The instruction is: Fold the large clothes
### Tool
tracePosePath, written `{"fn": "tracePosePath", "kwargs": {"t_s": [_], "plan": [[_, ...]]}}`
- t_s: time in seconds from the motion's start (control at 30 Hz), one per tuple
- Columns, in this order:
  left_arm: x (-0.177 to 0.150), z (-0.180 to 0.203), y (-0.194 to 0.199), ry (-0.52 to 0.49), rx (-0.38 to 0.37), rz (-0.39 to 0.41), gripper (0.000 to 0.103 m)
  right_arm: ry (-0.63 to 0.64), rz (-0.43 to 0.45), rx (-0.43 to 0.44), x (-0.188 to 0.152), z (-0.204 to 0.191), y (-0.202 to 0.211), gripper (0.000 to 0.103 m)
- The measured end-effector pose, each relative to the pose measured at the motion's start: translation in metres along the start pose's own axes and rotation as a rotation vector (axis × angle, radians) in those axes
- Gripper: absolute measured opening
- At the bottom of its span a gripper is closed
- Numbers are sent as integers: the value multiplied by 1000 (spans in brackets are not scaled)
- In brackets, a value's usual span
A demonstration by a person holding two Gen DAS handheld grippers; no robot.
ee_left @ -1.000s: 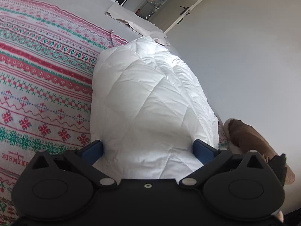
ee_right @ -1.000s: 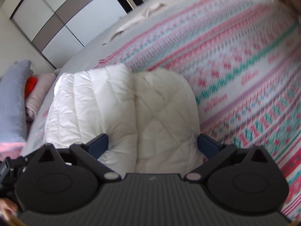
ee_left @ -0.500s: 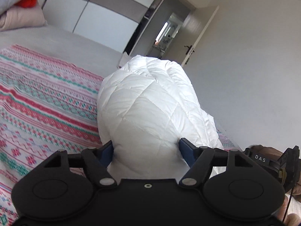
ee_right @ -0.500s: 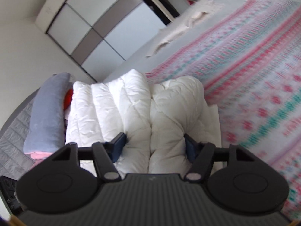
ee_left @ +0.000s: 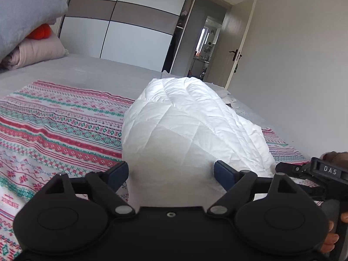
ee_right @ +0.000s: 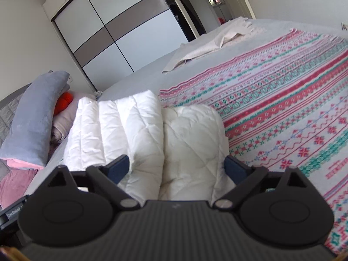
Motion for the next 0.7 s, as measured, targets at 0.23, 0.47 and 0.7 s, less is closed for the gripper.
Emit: {"fn": "tracePosePath", "kwargs": {"t_s": [0.23, 0.47, 0.7], "plan": [[-4, 14, 35, -33, 69, -2, 86, 149, 36, -123, 1, -16, 49, 101], [-22, 24, 67, -69, 179, -22, 89, 292, 49, -210, -6, -30, 89, 103], [-49, 29, 87, -116, 311, -66, 103, 320, 3, -276, -31, -22, 105, 103]]}}
Point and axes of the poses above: each gripper's, at about its wrist camera, not at the fingertips, and y roughly against the way its jaws point, z to its right, x to its top, the point moved 9 cm from there along -y, roughly the way its jaws point, and after that the axes turned 7 degrees about x, right-handed, at the moved point
